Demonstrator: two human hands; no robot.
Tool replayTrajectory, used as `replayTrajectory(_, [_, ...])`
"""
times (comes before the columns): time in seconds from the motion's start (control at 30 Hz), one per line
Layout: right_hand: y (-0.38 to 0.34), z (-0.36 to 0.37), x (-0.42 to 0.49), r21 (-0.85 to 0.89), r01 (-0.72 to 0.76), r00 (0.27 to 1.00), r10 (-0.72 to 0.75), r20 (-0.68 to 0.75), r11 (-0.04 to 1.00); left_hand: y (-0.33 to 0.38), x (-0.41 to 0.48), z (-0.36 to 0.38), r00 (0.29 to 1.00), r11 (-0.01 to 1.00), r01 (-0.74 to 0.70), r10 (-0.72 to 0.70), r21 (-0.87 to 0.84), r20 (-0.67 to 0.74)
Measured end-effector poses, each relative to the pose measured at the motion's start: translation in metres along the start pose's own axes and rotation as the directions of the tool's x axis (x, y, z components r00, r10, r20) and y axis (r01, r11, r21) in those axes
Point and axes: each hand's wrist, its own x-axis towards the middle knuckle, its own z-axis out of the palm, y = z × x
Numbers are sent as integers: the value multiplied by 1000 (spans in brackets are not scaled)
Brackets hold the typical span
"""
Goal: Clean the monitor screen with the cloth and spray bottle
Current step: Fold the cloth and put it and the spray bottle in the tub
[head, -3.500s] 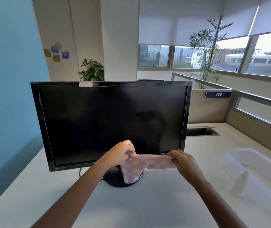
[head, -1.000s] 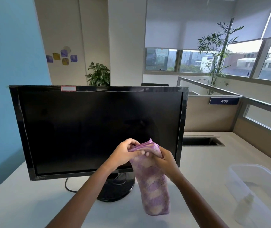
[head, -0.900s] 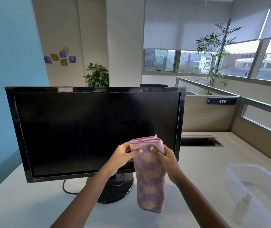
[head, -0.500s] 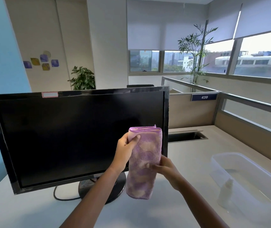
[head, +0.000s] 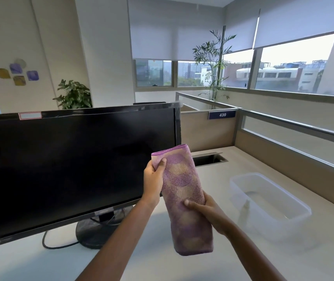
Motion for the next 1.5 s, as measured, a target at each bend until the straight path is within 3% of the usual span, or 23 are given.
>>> replayTrajectory(0.23, [11, -54, -2, -103, -50, 996, 42, -79, 993, -16, 2, 48, 1000, 1000, 28, -28, -5, 6])
replayTrajectory(0.47, [7, -134, 11, -227, 59, 984, -95, -153, 972, -46, 27, 110, 986, 987, 161, -162, 32, 49])
replayTrajectory(0.6, [4, -189, 18, -367, 62, 967, -147, -207, 928, -62, 42, 153, 983, 981, 168, -174, 98, 60])
replayTrajectory(0.73, [6, -243, 27, -500, -1, 968, -125, -219, 866, -81, 57, 192, 987, 968, 134, -150, 214, 59])
replayTrajectory(0.97, [27, -309, 30, -572, -167, 955, -13, -297, 803, -120, 73, 255, 971, 916, 161, -214, 366, 109])
replayTrajectory(1.1, [44, -331, 29, -644, -283, 946, 95, -311, 711, -142, 77, 277, 964, 833, 148, -241, 533, 110])
replayTrajectory(1.23, [55, -337, 33, -718, -364, 929, 179, -323, 593, -164, 80, 288, 958, 674, 119, -271, 729, 94])
replayTrajectory(1.5, [77, -341, 46, -869, -366, 911, 318, -261, 334, -198, 86, 301, 942, 387, -35, -294, 921, 159])
